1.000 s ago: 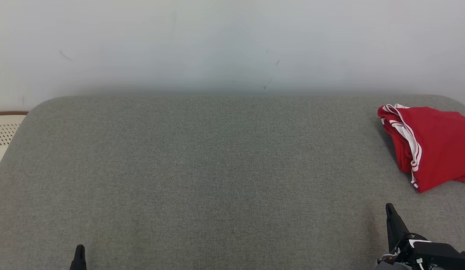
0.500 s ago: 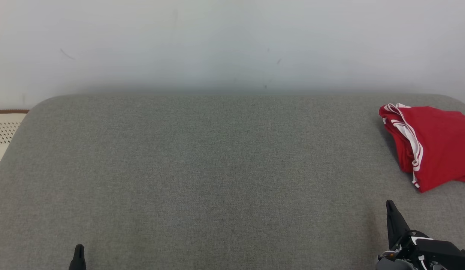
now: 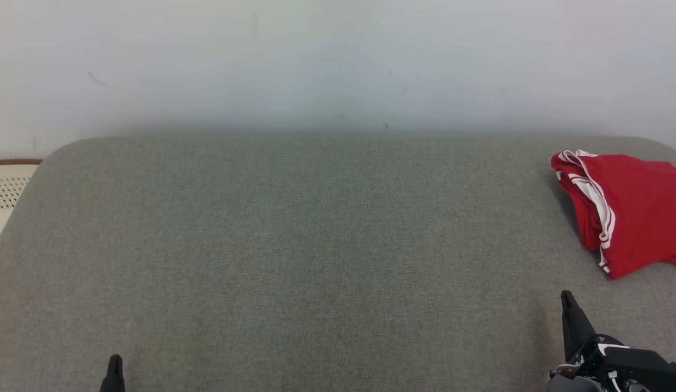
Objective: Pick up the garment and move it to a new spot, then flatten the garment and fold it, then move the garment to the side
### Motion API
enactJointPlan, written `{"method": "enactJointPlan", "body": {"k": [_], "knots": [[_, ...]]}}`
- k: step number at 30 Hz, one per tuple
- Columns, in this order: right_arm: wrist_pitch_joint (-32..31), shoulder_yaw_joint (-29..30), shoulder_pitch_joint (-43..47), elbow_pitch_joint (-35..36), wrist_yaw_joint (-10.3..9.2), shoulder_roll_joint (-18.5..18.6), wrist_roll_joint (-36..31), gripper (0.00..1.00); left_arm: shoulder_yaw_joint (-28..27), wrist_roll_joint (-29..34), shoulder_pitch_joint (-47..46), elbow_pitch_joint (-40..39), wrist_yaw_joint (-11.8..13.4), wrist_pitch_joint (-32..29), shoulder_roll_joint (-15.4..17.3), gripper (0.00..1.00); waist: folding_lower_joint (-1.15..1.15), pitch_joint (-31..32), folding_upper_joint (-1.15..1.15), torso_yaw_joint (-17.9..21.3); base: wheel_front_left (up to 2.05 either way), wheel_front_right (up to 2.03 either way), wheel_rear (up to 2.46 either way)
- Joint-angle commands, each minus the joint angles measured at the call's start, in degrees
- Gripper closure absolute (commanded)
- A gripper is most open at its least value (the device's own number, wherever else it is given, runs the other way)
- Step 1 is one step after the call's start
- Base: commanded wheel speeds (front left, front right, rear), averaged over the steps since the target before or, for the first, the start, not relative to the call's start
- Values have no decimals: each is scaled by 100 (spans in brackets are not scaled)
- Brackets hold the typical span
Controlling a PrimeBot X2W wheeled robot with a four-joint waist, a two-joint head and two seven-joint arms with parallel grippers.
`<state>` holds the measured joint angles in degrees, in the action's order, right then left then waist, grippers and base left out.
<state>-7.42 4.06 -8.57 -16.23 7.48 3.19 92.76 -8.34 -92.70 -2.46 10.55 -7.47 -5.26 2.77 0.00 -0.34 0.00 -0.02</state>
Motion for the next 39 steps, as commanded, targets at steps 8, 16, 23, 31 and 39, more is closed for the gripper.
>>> {"method": "enactJointPlan", "body": {"k": [8,16,23,31,39], "knots": [[-12,13,14,-16,2,-18,-22,100,-9,-11,-32,12,-17,-10,19,100,0,0,0,0,0,0,0],[-18,19,14,-16,2,-21,-29,100,-9,-11,-32,12,-17,-10,19,100,0,0,0,0,0,0,0],[-23,22,13,-17,2,-24,-31,100,-9,-11,-32,12,-17,-10,19,100,0,0,0,0,0,0,0],[-27,26,13,-17,2,-26,-35,100,-9,-11,-32,12,-17,-10,19,100,0,0,0,0,0,0,0],[-31,29,12,-17,2,-29,-39,100,-9,-11,-32,12,-17,-10,19,100,0,0,0,0,0,0,0]]}}
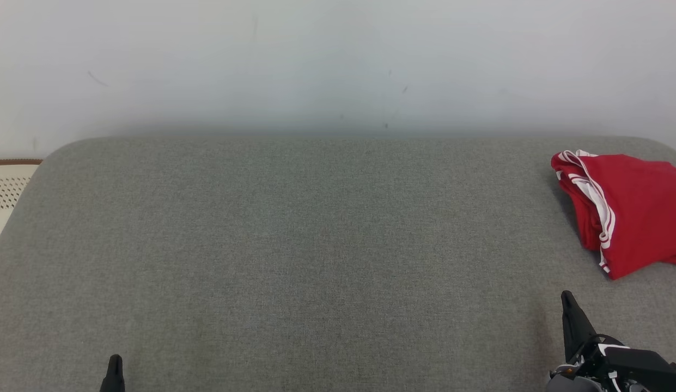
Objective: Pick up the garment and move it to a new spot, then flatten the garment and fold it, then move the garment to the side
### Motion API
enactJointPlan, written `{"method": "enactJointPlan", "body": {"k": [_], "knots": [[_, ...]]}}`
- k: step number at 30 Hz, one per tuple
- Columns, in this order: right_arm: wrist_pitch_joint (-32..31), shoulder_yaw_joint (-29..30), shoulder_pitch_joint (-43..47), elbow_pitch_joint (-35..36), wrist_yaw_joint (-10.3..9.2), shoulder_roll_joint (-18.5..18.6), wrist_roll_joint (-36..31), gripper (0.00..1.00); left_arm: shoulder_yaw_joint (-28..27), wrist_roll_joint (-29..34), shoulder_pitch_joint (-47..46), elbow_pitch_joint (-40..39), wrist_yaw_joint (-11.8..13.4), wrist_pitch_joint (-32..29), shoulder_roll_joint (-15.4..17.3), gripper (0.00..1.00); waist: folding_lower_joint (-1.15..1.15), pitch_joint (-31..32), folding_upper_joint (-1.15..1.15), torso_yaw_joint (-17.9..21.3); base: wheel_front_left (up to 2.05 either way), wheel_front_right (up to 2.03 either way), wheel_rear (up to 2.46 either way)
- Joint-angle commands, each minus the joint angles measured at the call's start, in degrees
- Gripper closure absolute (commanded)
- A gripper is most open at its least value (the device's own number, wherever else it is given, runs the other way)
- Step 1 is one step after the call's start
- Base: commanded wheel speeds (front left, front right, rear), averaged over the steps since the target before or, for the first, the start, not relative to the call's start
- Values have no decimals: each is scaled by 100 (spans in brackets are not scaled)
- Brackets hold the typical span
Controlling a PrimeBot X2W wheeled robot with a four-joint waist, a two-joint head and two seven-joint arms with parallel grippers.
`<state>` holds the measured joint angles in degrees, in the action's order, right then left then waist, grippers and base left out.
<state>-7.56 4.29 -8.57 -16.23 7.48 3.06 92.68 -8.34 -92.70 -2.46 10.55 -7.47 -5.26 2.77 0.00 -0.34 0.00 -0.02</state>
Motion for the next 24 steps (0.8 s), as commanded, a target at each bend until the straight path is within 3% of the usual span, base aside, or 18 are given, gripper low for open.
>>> {"method": "enactJointPlan", "body": {"k": [1,24], "knots": [[-18,6,12,-17,2,-15,-31,100,-9,-11,-32,12,-17,-10,19,100,0,0,0,0,0,0,0],[-24,13,12,-18,2,-19,-39,100,-9,-9,-32,11,-17,-9,19,100,0,0,0,0,0,0,0]]}}
